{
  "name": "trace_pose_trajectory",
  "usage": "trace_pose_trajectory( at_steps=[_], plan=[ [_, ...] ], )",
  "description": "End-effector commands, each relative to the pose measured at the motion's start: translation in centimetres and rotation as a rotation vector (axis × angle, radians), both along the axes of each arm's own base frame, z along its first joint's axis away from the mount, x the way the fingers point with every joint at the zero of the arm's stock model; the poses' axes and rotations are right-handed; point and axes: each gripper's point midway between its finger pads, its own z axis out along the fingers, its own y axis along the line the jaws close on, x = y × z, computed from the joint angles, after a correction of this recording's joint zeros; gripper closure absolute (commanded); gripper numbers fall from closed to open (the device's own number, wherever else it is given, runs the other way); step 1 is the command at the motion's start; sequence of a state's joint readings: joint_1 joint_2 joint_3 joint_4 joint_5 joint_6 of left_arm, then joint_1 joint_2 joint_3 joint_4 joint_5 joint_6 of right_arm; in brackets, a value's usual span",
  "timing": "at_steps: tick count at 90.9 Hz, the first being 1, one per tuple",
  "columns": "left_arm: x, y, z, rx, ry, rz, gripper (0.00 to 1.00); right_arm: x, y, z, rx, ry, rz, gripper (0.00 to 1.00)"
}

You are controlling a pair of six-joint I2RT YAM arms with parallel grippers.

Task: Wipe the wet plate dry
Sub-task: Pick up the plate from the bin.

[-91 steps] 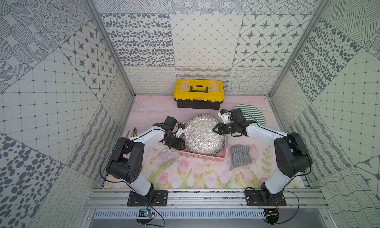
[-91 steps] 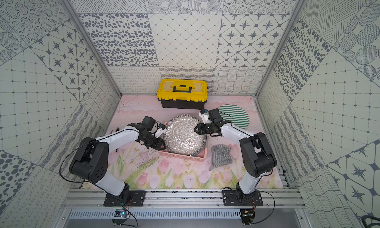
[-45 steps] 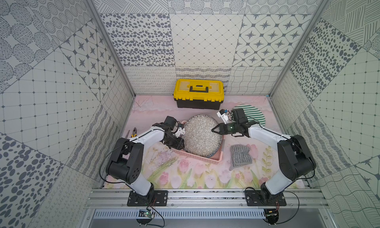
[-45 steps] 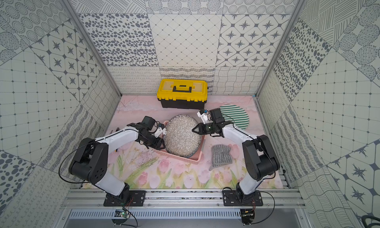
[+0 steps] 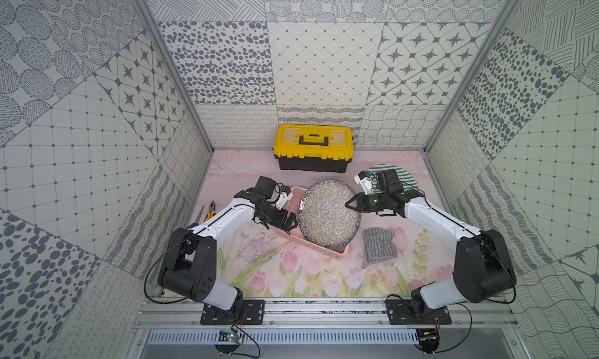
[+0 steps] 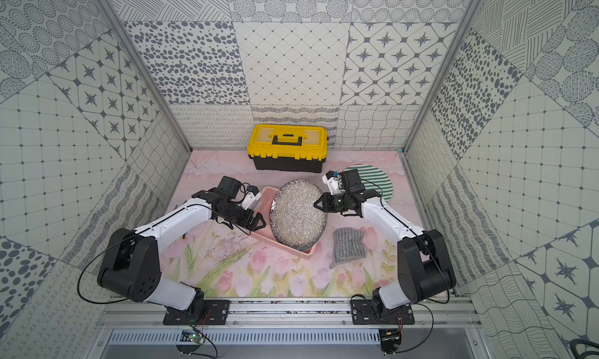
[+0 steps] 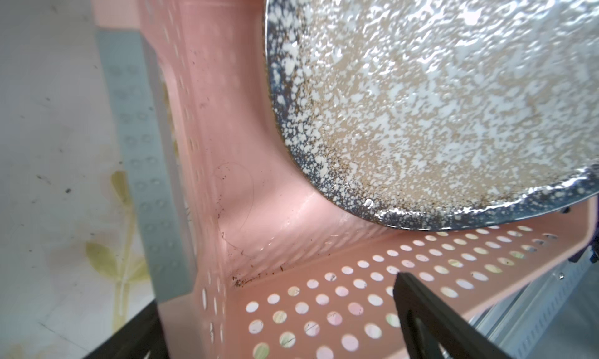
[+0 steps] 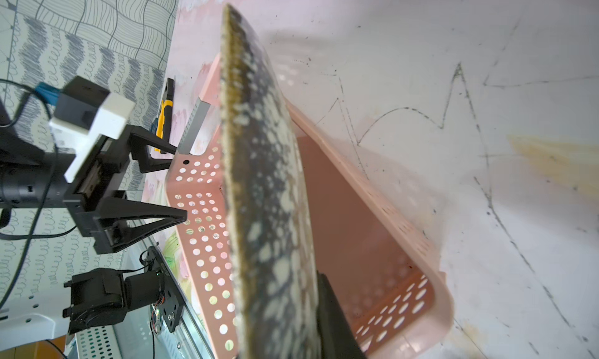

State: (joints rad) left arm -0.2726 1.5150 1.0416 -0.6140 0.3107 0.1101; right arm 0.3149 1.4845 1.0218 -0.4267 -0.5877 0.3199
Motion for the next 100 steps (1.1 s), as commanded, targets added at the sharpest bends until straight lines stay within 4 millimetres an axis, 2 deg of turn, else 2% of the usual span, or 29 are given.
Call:
trace_pose_trajectory(
  at_steps=[1,16,37,54,70,85,100],
  plan=[
    [-0.1,-1.0,4.5,-0.112,-0.035,-0.061,0.0,1.8,1.3,10.4,0.194,-0.237,0.023,1.0],
    [0.3,-0.6,8.2,-0.195,-0.087,-0.037,0.0,1.3,1.3,13.6,0.256,-0.263,0.008,1.0],
    [0.1,-0.9,9.8,-0.285,-0.091,-0.009,0.0,1.0,1.0,16.8,0.338,-0.278,-0.018,1.0],
    [0.7,-1.3,11.9,-0.478,-0.046,0.059,0.0,0.2,0.8,19.0,0.439,-0.292,-0.008,1.0],
    [0.0,-2.7,13.2,-0.632,0.03,0.018,0.0,-0.6,1.5,19.6,0.538,-0.277,0.038,1.0],
    [0.4,-3.3,13.7,-0.696,0.071,0.019,0.0,-1.1,1.8,19.0,0.558,-0.262,0.056,1.0],
    [0.4,-3.8,14.7,-0.754,0.083,0.0,0.04,-2.0,3.1,18.7,0.567,-0.254,0.113,1.0]
  ],
)
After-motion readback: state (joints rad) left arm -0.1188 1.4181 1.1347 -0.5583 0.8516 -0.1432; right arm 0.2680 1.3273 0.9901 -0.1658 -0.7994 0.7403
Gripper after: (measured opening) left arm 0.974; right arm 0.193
